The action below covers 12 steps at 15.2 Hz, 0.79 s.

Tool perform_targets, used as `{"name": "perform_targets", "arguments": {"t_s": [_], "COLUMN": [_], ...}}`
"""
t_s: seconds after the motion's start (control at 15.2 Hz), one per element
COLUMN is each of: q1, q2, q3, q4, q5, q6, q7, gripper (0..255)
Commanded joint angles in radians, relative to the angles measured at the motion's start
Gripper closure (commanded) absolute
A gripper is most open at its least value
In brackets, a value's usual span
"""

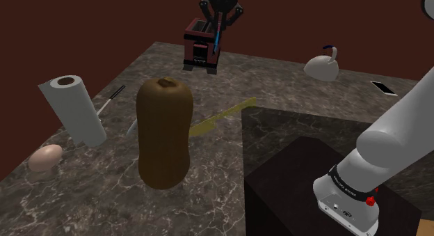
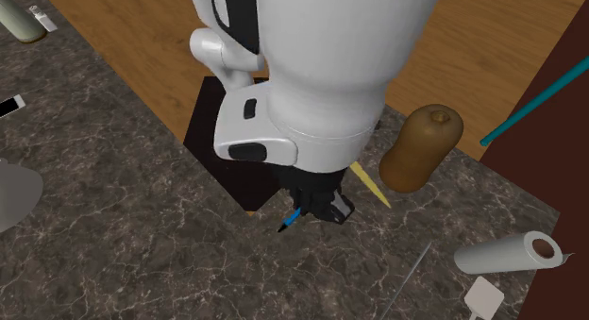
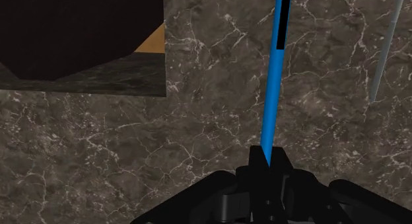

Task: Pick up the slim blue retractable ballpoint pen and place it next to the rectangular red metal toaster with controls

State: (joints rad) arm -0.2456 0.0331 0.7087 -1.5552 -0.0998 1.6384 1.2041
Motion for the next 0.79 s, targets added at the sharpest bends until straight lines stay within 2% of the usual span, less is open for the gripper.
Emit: {"name": "perform_targets", "arguments": {"t_s": [0.0, 0.4, 0.73], "q1": [-0.011, -0.029, -0.014], "q2": [0.043, 0.187, 0.342], "q3": [-0.013, -0.051, -0.086], "q4": [0.036, 0.197, 0.4], "q5": [-0.026, -0.107, -0.186], "q6": [-0.001, -0.039, -0.102], "q7": [-0.027, -0.102, -0.165], "gripper": [255, 255, 255]}}
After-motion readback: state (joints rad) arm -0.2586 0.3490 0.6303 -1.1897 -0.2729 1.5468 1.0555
